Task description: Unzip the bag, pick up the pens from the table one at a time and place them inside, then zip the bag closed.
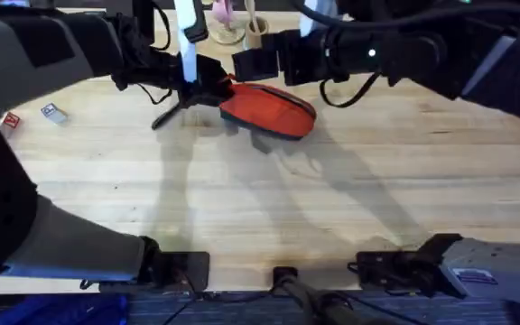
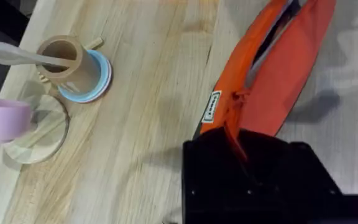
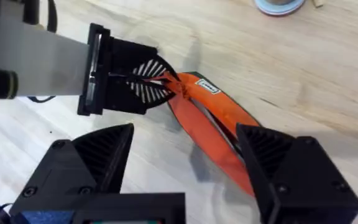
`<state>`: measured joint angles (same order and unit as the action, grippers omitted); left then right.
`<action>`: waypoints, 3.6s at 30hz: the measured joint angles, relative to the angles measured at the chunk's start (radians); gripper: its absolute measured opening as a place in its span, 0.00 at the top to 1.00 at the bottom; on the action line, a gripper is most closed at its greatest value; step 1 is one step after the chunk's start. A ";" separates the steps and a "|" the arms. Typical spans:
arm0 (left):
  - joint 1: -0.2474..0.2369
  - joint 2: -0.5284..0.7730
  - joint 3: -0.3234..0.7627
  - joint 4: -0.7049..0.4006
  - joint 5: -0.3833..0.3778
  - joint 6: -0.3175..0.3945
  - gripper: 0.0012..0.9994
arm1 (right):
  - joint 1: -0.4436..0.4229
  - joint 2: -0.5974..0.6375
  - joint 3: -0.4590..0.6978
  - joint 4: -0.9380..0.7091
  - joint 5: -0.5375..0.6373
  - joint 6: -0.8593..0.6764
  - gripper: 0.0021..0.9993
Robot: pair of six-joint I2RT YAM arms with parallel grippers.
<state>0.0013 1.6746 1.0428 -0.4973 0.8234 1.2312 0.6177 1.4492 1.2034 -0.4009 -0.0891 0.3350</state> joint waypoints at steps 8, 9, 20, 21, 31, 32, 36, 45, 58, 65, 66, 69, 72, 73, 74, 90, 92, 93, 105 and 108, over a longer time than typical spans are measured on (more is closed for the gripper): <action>-0.005 0.000 0.000 0.008 0.026 0.001 0.03 | -0.006 -0.001 0.000 -0.038 0.003 -0.031 0.00; -0.005 0.000 0.000 0.008 0.027 0.000 0.01 | -0.006 -0.001 0.000 -0.044 0.003 -0.044 0.00; -0.005 -0.034 0.000 -0.058 0.024 0.000 0.01 | -0.006 -0.001 0.090 -0.183 0.003 -0.166 0.00; -0.005 -0.057 0.000 -0.075 0.022 -0.001 0.01 | -0.006 -0.001 0.107 -0.204 0.003 -0.181 0.00; 0.034 -0.392 0.000 -0.328 -0.028 -0.073 0.01 | -0.006 -0.001 0.216 -0.348 0.004 -0.320 0.00; 0.040 -0.418 0.000 -0.355 -0.035 -0.082 0.01 | -0.006 -0.001 0.217 -0.353 0.004 -0.331 0.00; 0.057 -0.513 0.000 -0.448 -0.054 -0.103 0.01 | -0.006 -0.001 0.219 -0.367 0.004 -0.371 0.00; 0.065 -0.637 0.000 -0.509 -0.100 -0.115 0.01 | -0.006 -0.001 0.219 -0.360 0.043 -0.499 0.88; 0.065 -0.637 0.000 -0.509 -0.111 -0.117 0.01 | -0.006 0.022 0.221 -0.373 0.064 -0.708 0.97; 0.065 -0.637 0.000 -0.509 -0.111 -0.117 0.01 | -0.006 0.093 0.221 -0.429 0.064 -0.734 0.97; 0.065 -0.637 0.000 -0.509 -0.111 -0.117 0.01 | -0.006 0.101 0.221 -0.434 0.064 -0.736 0.97; 0.065 -0.637 0.000 -0.509 -0.111 -0.117 0.01 | -0.006 0.128 0.221 -0.437 0.064 -0.737 0.97; 0.065 -0.637 0.000 -0.509 -0.111 -0.117 0.01 | -0.006 0.158 0.221 -0.437 0.064 -0.740 0.97; 0.065 -0.637 0.000 -0.509 -0.111 -0.117 0.01 | -0.006 0.169 0.221 -0.437 0.064 -0.740 0.97; 0.065 -0.637 0.000 -0.509 -0.111 -0.117 0.01 | -0.006 0.181 0.221 -0.437 0.064 -0.740 0.97; 0.065 -0.637 0.000 -0.509 -0.111 -0.117 0.01 | -0.009 0.318 0.221 -0.350 0.068 -0.752 0.97; 0.065 -0.637 0.000 -0.509 -0.111 -0.117 0.01 | -0.010 0.339 0.222 -0.344 0.067 -0.753 0.97; 0.065 -0.637 0.000 -0.509 -0.111 -0.117 0.01 | -0.010 0.349 0.222 -0.343 0.067 -0.755 0.97; 0.065 -0.637 0.000 -0.509 -0.111 -0.117 0.01 | -0.010 0.402 0.222 -0.335 0.067 -0.755 0.97; 0.065 -0.637 0.000 -0.509 -0.111 -0.117 0.01 | -0.010 0.402 0.222 -0.335 0.067 -0.755 0.97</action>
<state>0.0662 1.0378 1.0428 -1.0065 0.7128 1.1141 0.6075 1.8515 1.4258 -0.7362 -0.0219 -0.4202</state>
